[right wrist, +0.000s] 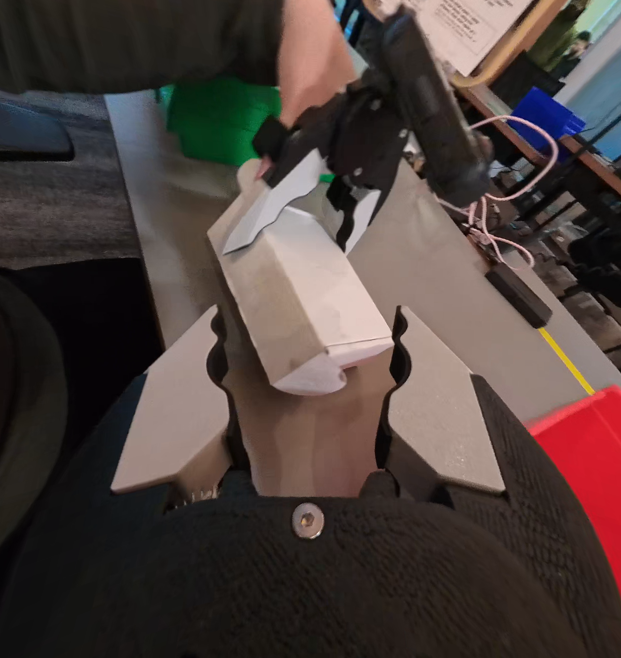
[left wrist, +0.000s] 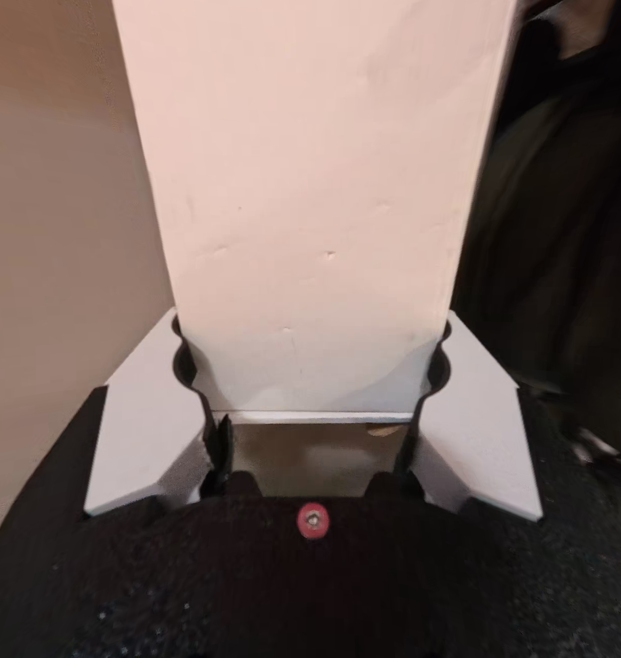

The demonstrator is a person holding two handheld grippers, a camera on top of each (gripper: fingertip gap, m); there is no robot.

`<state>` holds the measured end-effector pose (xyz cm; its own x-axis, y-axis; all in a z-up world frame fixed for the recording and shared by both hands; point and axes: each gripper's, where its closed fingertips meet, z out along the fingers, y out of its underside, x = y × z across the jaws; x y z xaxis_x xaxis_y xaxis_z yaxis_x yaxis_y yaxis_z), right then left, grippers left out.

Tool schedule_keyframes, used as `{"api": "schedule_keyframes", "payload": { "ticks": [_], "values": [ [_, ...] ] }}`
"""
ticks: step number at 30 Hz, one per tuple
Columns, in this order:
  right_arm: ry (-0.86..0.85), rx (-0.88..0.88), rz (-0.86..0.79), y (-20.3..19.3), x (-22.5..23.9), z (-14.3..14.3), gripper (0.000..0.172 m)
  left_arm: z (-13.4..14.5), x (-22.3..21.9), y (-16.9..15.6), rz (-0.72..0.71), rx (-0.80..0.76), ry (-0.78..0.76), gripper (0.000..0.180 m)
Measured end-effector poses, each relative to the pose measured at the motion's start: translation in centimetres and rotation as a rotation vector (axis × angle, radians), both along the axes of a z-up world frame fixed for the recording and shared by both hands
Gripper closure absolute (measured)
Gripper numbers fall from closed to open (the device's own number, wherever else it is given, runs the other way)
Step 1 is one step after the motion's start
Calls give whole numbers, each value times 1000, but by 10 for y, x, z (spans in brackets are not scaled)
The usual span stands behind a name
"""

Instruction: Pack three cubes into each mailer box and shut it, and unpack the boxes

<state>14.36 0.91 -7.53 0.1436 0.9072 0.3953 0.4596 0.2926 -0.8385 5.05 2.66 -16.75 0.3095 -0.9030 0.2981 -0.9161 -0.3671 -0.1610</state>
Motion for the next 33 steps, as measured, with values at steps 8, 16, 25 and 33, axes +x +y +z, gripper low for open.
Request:
{"api": "schedule_keyframes", "payload": {
  "ticks": [8,16,25,33],
  "values": [
    [-93,0,44,2,-14,-26,71,27,1,-34,64,-542,-195,47],
    [-162,-40,-52,31,-26,-46,100,31,-2,-17,113,-503,-294,37],
    [-128,-131,-100,47,-26,-38,92,63,-34,31,294,16,-434,22],
    [-100,-73,-163,47,1,-17,105,112,-25,-17,421,436,-633,30]
  ]
}}
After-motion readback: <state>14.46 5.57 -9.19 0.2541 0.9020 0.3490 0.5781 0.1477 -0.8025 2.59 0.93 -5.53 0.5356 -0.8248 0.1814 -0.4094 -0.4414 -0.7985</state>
